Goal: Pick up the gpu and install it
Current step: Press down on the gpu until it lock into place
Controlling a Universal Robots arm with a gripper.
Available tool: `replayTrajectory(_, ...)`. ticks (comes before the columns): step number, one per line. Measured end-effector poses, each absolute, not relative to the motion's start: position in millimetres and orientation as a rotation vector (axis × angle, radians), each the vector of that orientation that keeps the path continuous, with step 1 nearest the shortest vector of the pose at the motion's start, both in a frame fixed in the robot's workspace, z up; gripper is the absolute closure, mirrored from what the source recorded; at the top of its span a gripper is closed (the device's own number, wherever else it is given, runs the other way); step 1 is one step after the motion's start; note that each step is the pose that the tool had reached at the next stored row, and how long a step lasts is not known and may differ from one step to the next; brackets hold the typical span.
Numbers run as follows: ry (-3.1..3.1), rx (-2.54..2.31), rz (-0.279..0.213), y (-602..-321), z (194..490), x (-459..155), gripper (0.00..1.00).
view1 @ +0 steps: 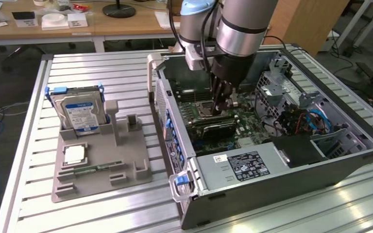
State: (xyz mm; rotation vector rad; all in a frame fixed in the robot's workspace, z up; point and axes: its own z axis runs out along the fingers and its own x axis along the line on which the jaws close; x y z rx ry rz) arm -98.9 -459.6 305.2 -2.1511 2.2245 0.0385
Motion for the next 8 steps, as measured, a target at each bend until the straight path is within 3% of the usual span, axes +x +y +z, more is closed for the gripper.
replayTrajectory(8, 2.225, -2.151, 0.038, -459.6, 306.0, -98.9, 0.89)
